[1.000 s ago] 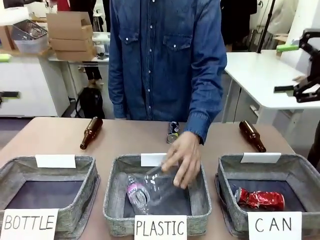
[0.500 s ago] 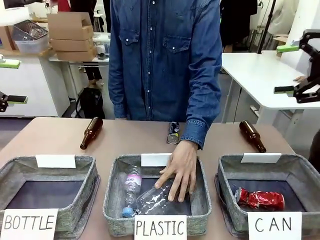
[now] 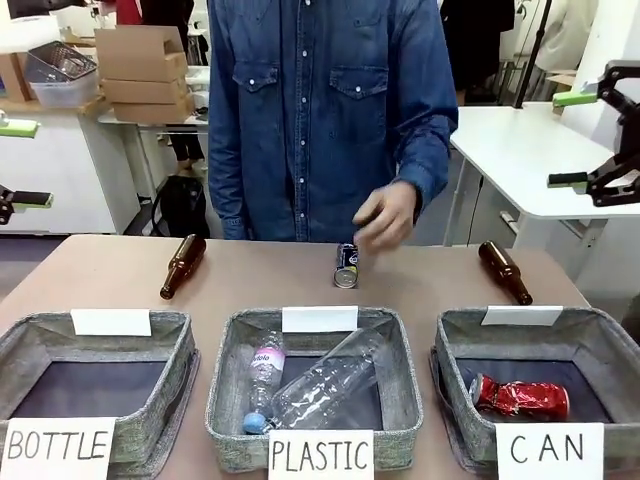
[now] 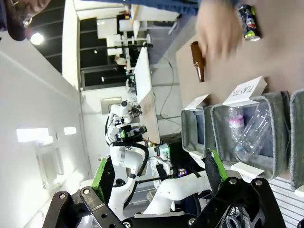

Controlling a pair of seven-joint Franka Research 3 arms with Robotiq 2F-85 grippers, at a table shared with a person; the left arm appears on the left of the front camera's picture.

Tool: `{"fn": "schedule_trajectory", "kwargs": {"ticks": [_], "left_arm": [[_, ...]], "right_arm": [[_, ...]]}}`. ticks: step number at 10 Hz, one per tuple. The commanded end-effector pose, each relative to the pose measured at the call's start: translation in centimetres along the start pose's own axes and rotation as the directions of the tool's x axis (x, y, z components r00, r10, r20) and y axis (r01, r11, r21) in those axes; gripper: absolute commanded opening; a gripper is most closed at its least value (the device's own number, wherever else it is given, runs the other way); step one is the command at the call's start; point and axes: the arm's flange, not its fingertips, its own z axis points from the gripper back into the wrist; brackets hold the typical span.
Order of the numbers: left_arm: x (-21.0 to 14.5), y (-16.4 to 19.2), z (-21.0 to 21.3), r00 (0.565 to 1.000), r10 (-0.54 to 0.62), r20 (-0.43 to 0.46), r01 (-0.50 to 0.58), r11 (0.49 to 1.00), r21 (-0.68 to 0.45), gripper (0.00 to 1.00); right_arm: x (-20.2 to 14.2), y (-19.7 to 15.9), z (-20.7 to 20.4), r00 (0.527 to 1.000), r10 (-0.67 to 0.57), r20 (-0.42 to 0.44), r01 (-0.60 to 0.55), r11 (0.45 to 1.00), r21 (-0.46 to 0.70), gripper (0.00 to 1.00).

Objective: Sort the can waste into the basket.
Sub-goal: Pick up the can waste from the table and place it in the right Fabric basket.

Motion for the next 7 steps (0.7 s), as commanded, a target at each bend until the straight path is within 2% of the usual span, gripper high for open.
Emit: {"fn": "schedule_trajectory", "kwargs": {"ticks": [1,2,3,4,5,6,7], "left_arm": [[-0.2,-0.2,0.2,1.0,-0.012,-0.013,0.012,1.0,0.0,1.0],[-0.2,-0.2,0.2,1.0,-0.012,-0.013,0.012,1.0,0.0,1.0],[-0.2,-0.2,0.2,1.0,-0.012,-0.013,0.012,1.0,0.0,1.0],[-0.2,-0.2,0.2,1.0,-0.012,-0.013,0.012,1.0,0.0,1.0],[-0.2,-0.2,0.2,1.0,-0.012,-0.013,0.012,1.0,0.0,1.0],[-0.2,-0.2,0.2,1.0,-0.012,-0.013,0.012,1.0,0.0,1.0],[-0.2,-0.2,0.2,1.0,-0.012,-0.013,0.012,1.0,0.0,1.0]], "right_arm": [[0.7,1.0,-2.1,0.995,0.096,0.016,-0.093,0.99,-0.106,1.0],[1.7,2.0,-4.5,0.965,0.255,0.063,-0.224,0.925,-0.307,1.0],[2.4,2.8,-6.8,0.905,0.424,0.046,-0.366,0.827,-0.428,1.0],[3.1,3.1,-9.8,0.847,0.532,-0.02,-0.471,0.732,-0.492,1.0],[3.3,2.4,-13.4,0.79,0.606,-0.097,-0.54,0.611,-0.579,1.0],[2.9,1.7,-15.8,0.759,0.638,-0.133,-0.562,0.538,-0.628,1.0],[2.3,1.7,-15.5,0.742,0.663,-0.102,-0.532,0.489,-0.691,1.0]]}}
